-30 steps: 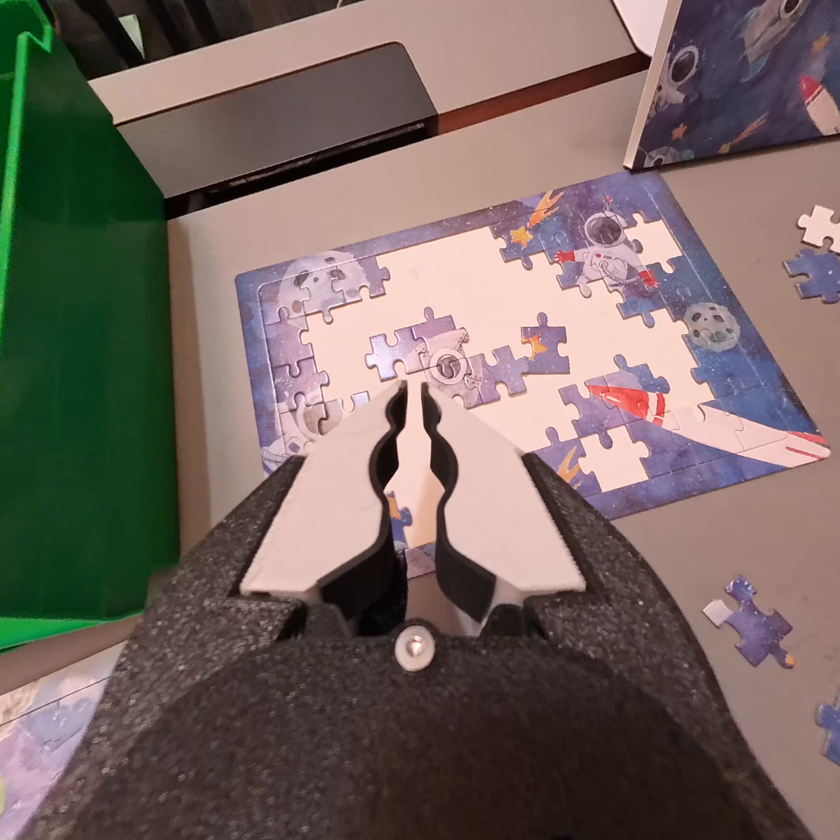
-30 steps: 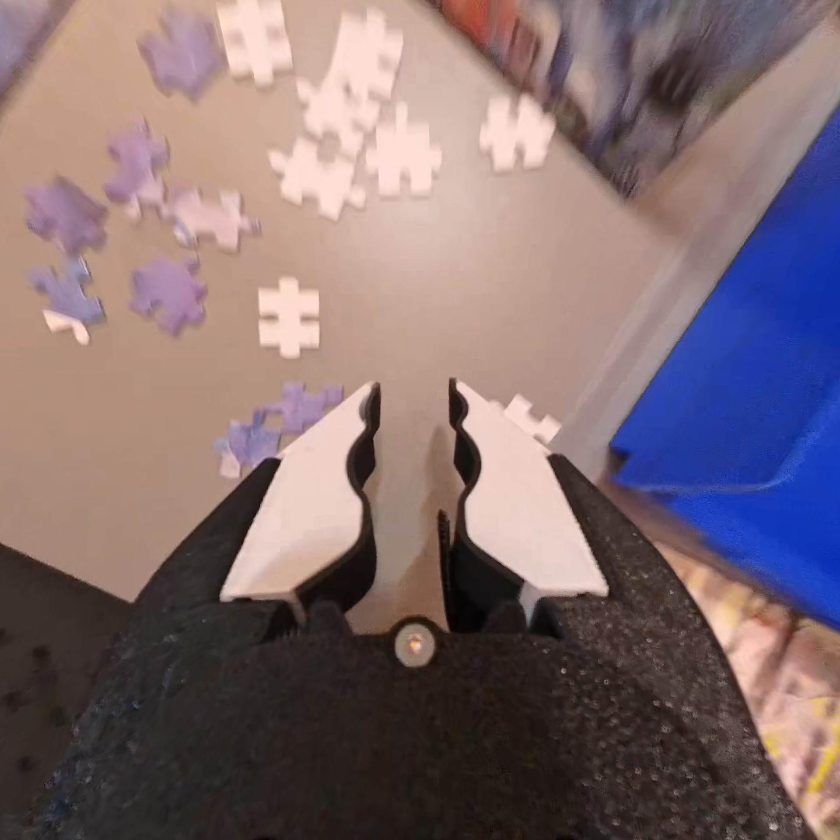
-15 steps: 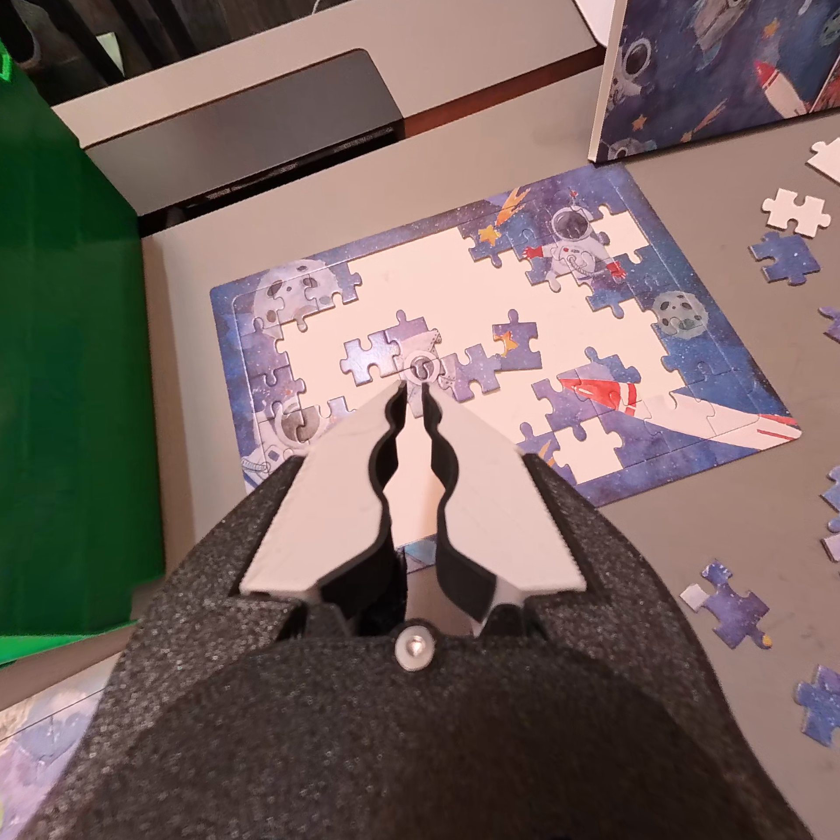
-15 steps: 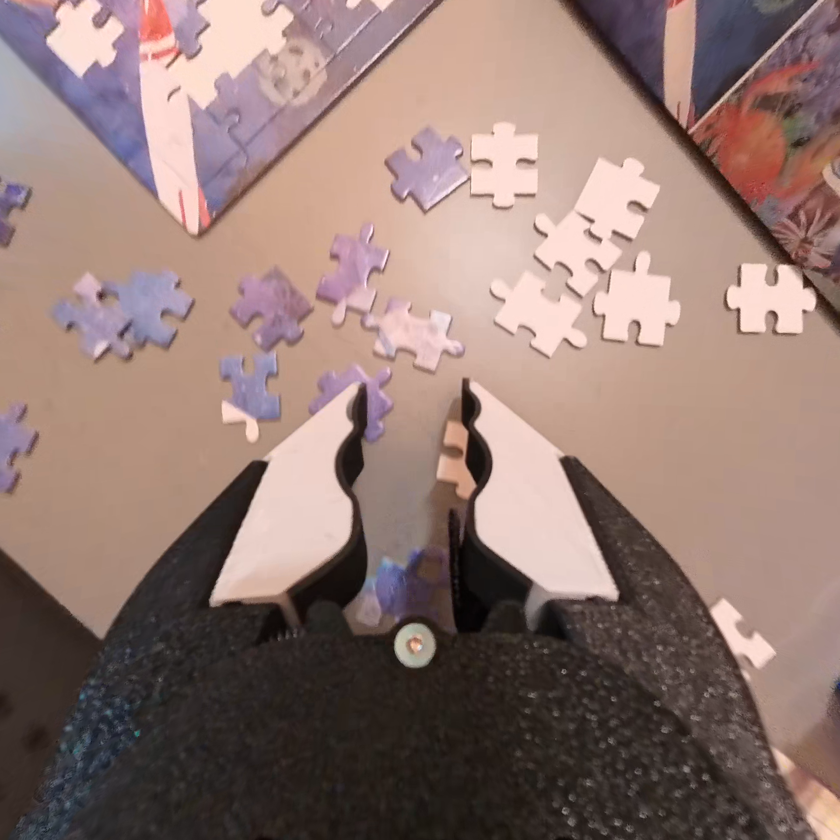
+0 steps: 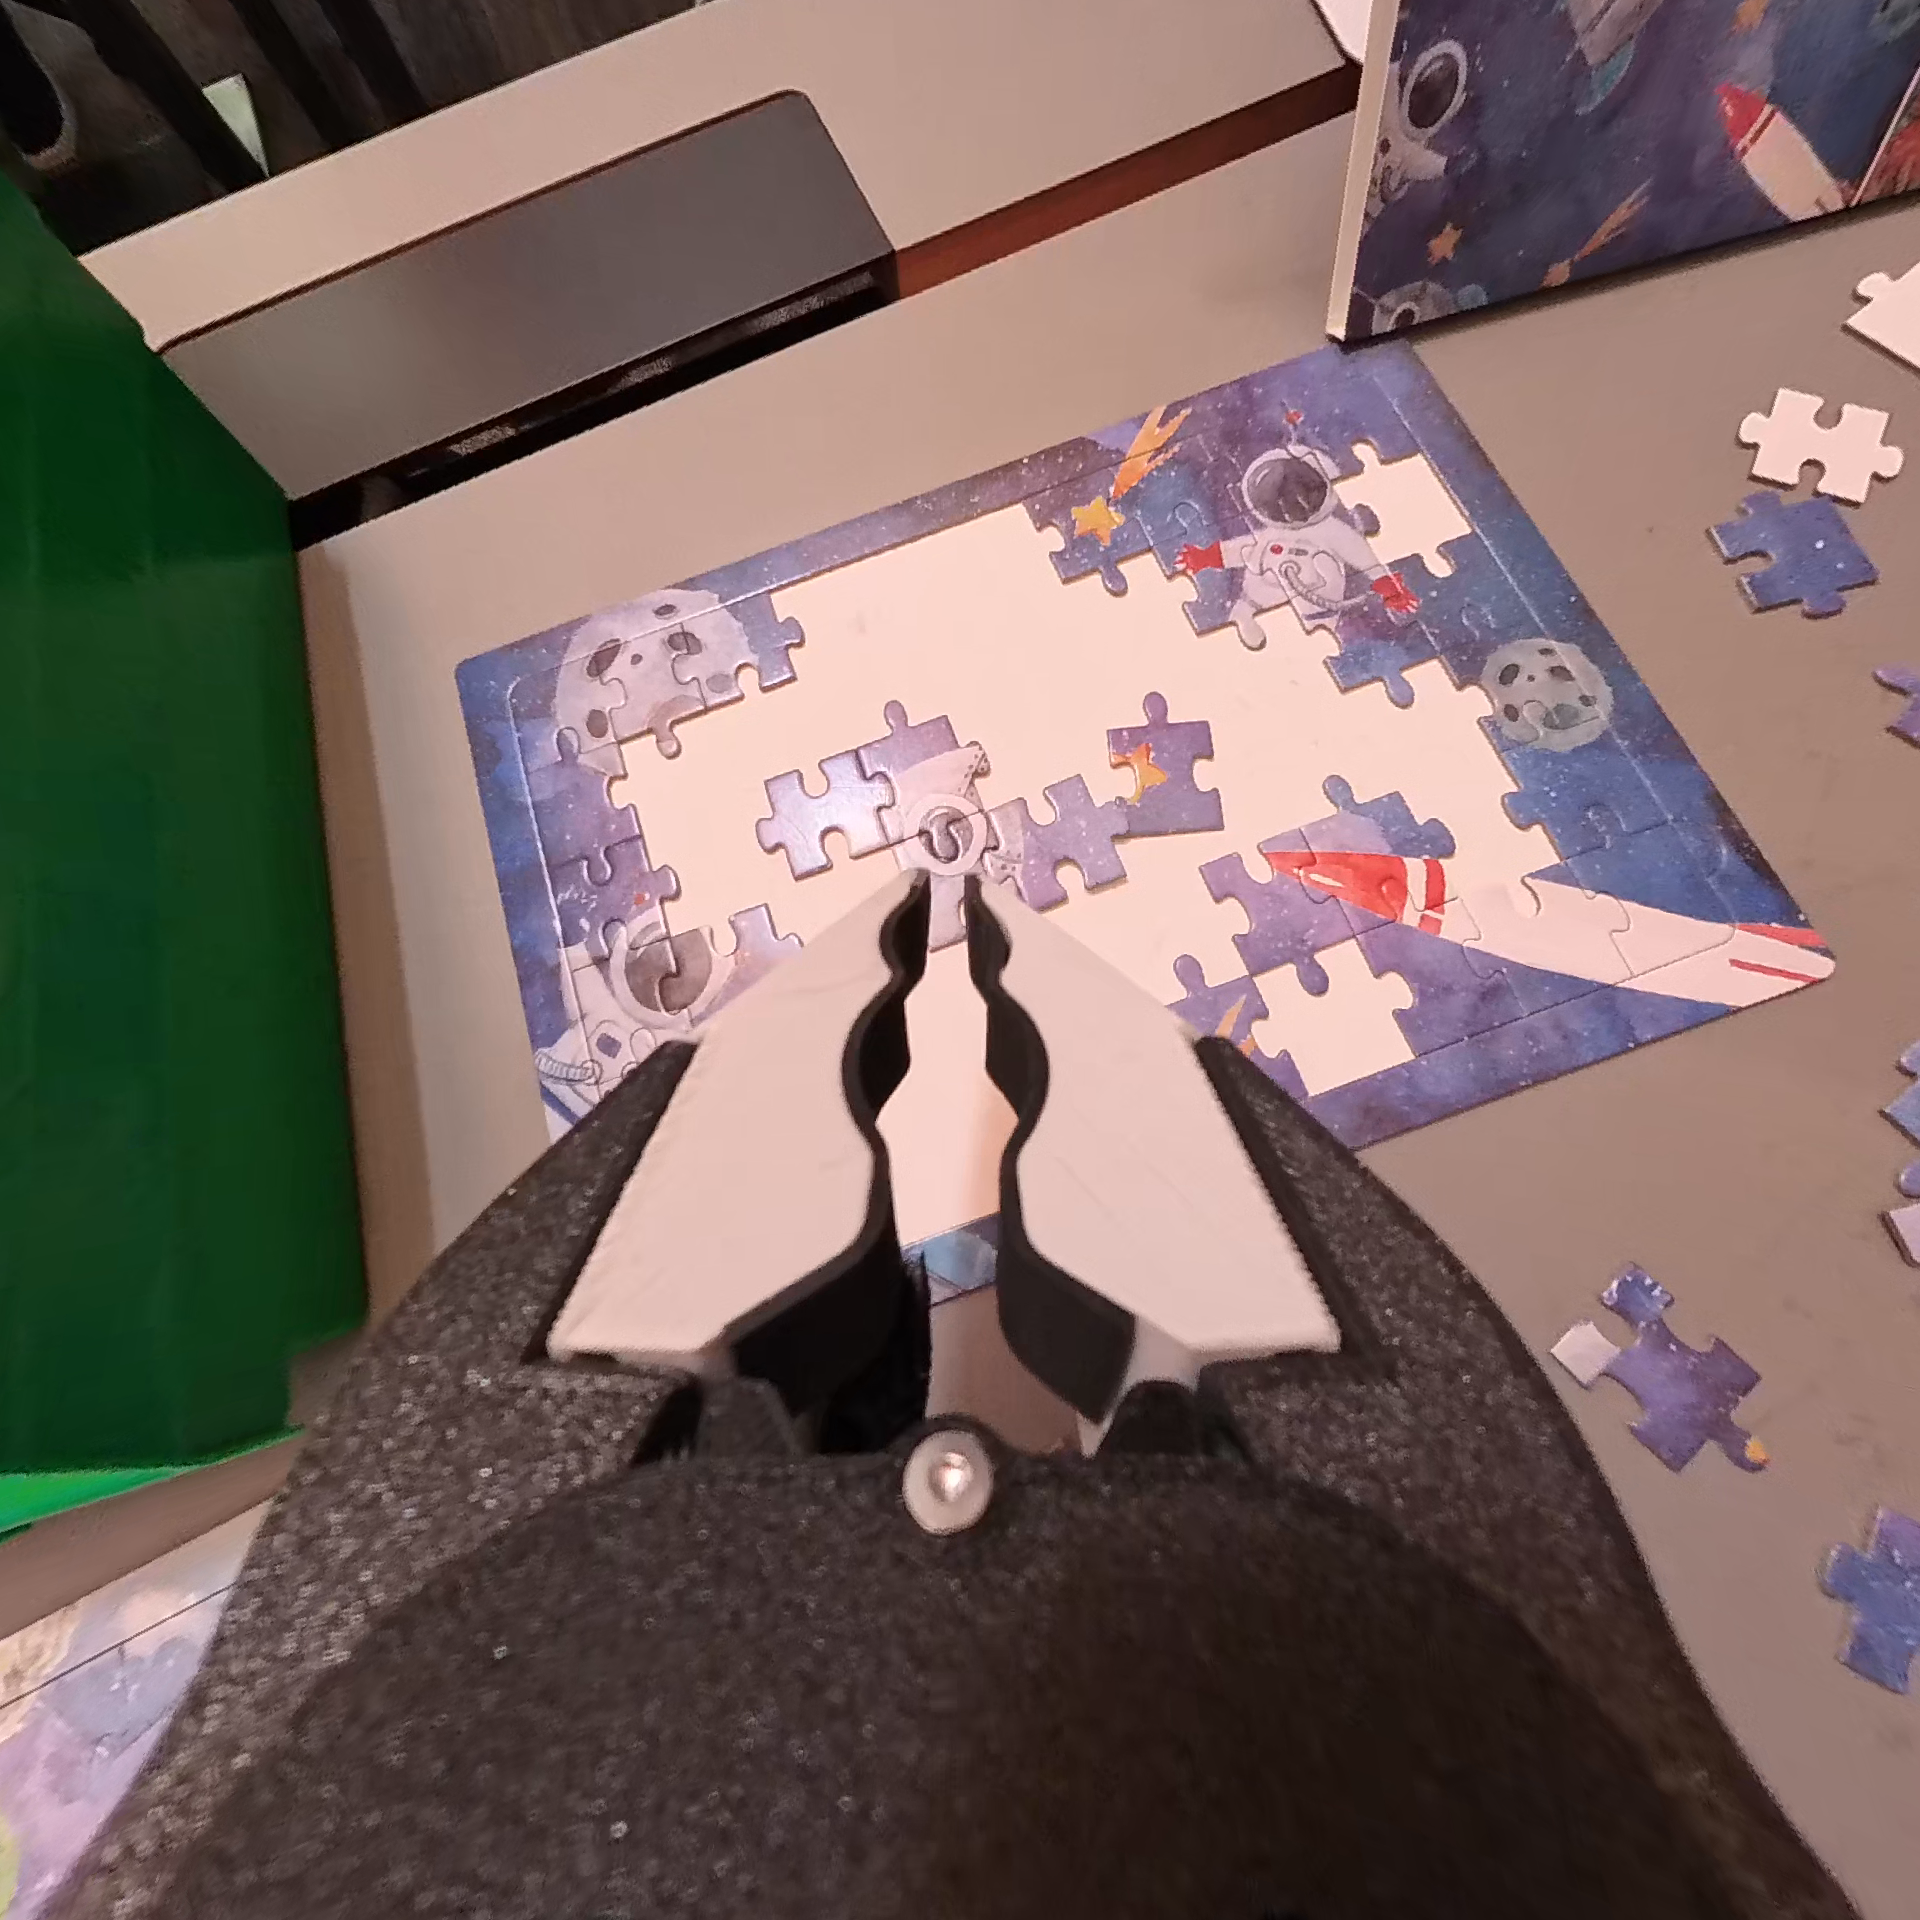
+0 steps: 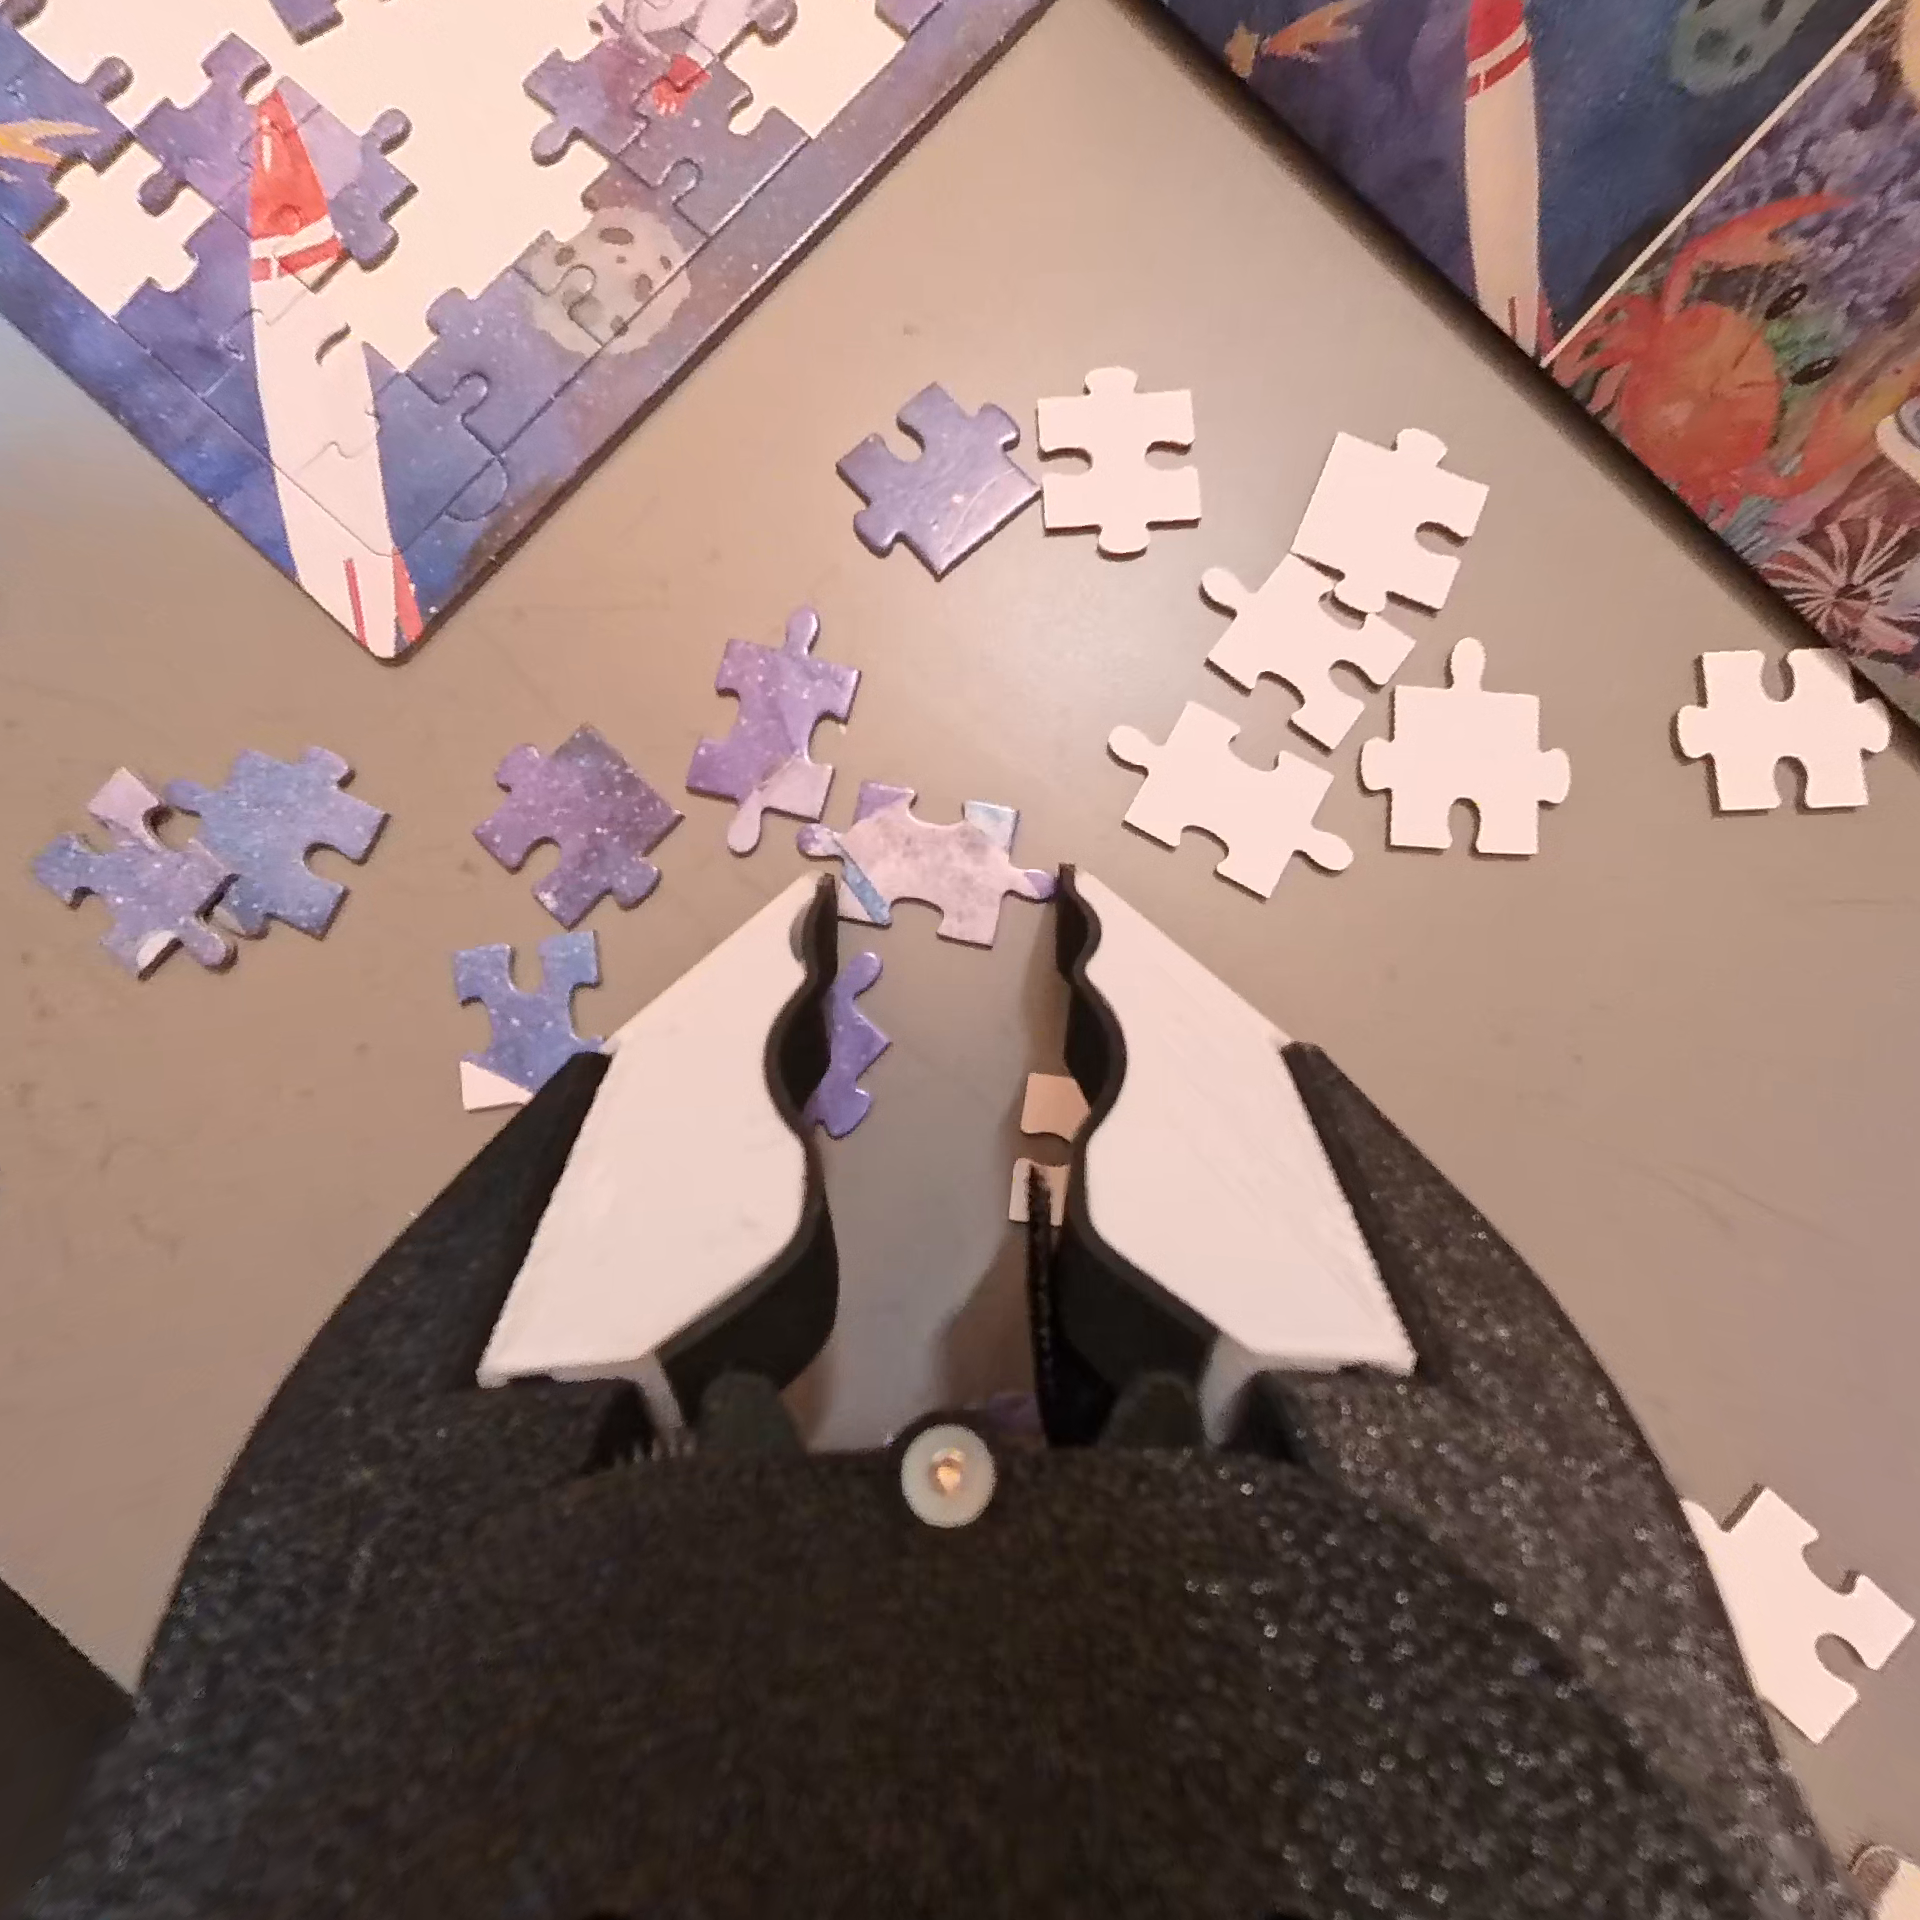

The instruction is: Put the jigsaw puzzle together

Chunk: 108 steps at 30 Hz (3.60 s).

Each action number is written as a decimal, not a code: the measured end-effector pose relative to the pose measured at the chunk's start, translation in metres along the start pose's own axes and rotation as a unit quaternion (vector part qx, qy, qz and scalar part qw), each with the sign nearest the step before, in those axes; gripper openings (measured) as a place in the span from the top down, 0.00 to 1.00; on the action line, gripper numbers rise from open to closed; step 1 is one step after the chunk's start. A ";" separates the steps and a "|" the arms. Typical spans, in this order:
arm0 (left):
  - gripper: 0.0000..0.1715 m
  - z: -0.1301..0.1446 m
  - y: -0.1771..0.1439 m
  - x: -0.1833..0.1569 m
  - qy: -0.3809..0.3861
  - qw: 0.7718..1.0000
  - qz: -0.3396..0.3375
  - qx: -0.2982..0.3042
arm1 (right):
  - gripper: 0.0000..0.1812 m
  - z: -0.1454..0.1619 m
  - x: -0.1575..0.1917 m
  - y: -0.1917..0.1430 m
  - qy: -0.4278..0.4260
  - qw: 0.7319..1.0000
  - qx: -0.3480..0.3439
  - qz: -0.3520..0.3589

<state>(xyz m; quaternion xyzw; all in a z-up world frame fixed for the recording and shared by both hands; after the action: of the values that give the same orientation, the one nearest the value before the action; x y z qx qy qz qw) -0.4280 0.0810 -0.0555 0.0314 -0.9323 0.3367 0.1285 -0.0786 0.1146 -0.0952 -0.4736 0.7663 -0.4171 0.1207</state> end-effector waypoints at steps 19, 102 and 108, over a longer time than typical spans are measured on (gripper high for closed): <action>0.96 0.001 0.000 0.004 0.001 1.000 -0.018 0.003 | 0.77 -0.005 0.007 -0.018 -0.078 0.994 -0.069 0.031; 0.99 0.045 0.049 0.057 -0.356 0.903 0.207 0.120 | 0.81 -0.006 0.094 0.001 -0.323 0.944 -0.060 0.039; 0.98 0.045 0.050 0.056 -0.348 0.908 0.199 0.122 | 0.81 -0.005 0.094 0.002 -0.324 0.944 -0.057 0.038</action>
<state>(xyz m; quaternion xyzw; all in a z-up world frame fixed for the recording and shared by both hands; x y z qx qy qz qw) -0.4995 0.0924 -0.1052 -0.0242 -0.8563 0.4344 -0.2782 -0.1320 0.0399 -0.0734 -0.5596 0.7260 -0.1920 0.3507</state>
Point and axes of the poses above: each gripper's, where its closed fingertips meet, y out along the fingers, z out of its underside, x = y × z across the jaws, the point moved 10 cm from there along -y, back along the fingers, and after that the axes turned 15 degrees about -z, right-handed, at the moved point
